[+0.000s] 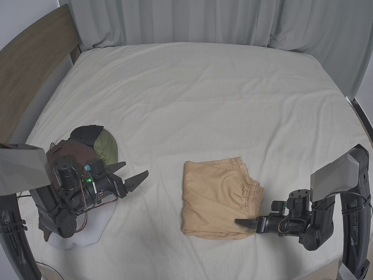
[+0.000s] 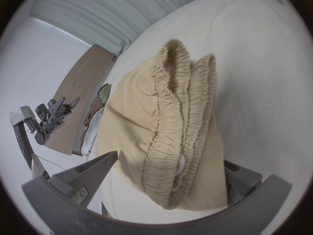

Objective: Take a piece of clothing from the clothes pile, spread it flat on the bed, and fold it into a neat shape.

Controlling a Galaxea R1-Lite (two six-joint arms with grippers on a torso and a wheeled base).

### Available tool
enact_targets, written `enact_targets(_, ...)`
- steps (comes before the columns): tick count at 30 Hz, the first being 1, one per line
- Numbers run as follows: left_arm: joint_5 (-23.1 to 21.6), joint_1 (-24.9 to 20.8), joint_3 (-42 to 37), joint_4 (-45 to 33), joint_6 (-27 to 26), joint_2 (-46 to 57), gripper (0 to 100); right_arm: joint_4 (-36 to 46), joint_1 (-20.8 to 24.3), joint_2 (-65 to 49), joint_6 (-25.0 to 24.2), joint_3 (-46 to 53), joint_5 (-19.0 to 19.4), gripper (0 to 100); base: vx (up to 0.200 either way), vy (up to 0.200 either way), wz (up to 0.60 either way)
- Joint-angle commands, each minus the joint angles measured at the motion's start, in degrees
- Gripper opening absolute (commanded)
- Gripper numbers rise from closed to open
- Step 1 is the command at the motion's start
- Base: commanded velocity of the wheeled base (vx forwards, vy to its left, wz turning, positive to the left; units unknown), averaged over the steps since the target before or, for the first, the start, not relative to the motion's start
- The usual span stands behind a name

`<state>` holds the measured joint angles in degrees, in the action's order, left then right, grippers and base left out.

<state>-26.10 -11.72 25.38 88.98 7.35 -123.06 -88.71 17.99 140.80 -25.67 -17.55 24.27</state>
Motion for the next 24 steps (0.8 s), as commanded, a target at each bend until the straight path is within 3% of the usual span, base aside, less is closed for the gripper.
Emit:
enact_targets(1,0.0,0.0,0.0,0.1,0.0,0.0,100,-0.1,1.3,-0.2,-0.4,-0.3,0.1,100,0.0,0.0,0.0)
enact_targets(11,0.0,0.0,0.1,0.1,0.0,0.1,100,-0.1,1.2,-0.3,-0.4,-0.2,0.1,100,0.0,0.0,0.0)
enact_targets(12,0.0,0.0,0.1,0.1,0.0,0.2,100,-0.1,1.2,-0.4,-0.4,-0.2,0.1,0,0.0,0.0,0.0)
enact_targets(24,0.0,0.1,0.1,0.1,0.0,0.1,100,-0.1,1.2,-1.1,-0.4,-0.3,0.1,0,0.0,0.0,0.0)
